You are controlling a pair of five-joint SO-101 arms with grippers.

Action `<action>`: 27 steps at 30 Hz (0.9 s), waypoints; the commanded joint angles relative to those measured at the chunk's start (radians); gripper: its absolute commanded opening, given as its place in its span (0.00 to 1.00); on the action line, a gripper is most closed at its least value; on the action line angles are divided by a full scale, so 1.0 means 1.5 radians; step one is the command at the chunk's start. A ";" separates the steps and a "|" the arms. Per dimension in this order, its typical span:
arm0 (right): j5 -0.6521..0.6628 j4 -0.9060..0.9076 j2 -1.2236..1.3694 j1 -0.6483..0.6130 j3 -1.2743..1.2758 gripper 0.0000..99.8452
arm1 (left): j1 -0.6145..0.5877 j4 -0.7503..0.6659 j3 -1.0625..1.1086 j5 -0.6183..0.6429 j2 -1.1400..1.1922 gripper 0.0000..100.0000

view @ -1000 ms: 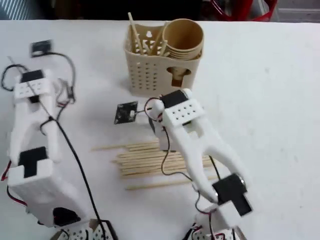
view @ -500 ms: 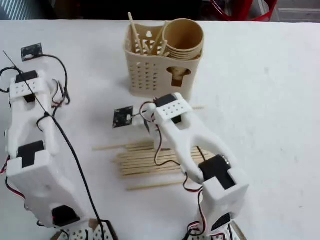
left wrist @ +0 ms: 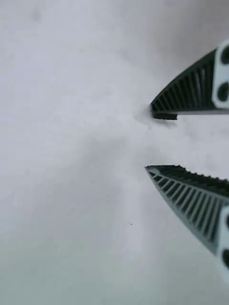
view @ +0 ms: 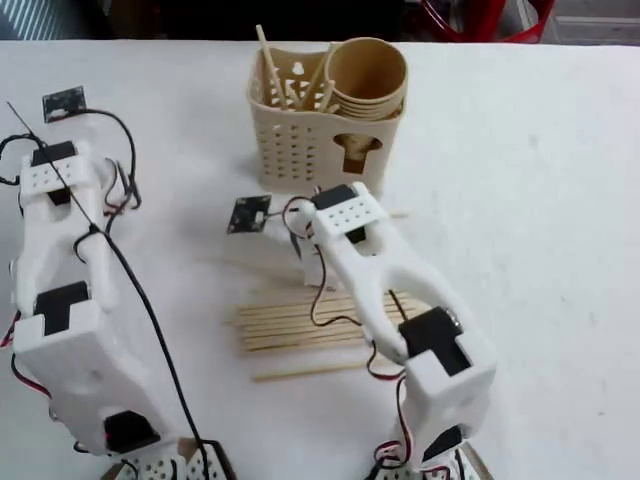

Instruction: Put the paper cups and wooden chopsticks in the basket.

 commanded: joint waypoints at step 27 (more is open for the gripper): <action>-0.360 -0.049 -0.531 0.028 -0.014 0.02 | 0.024 -0.010 -0.030 0.009 -0.003 0.17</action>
